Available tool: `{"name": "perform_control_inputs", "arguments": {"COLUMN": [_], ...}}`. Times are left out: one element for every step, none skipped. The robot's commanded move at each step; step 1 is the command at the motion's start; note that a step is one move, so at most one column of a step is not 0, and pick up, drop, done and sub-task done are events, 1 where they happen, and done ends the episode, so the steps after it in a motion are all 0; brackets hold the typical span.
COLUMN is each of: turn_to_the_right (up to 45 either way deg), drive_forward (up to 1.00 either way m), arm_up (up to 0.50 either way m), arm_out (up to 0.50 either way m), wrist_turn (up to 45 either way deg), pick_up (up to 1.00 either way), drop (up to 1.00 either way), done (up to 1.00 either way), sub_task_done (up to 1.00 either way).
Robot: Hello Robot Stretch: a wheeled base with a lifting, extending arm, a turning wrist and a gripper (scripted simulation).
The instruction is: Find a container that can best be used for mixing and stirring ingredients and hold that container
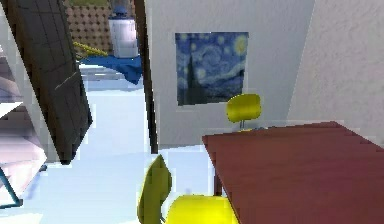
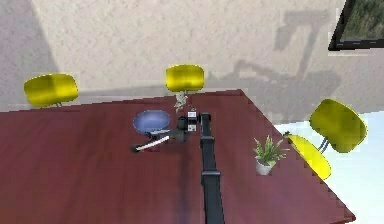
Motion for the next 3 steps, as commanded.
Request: {"name": "perform_control_inputs", "arguments": {"turn_to_the_right": [0.0, 0.0, 0.0], "drive_forward": [0.00, 0.00, 0.00], "arm_up": [0.00, 0.10, -0.10], "arm_out": [0.00, 0.00, 0.00], "wrist_turn": [0.0, 0.0, 0.0], "pick_up": [1.00, 0.00, 0.00], "drop": [0.00, 0.00, 0.00], "done": [0.00, 0.00, 0.00], "sub_task_done": [0.00, 0.00, 0.00]}}
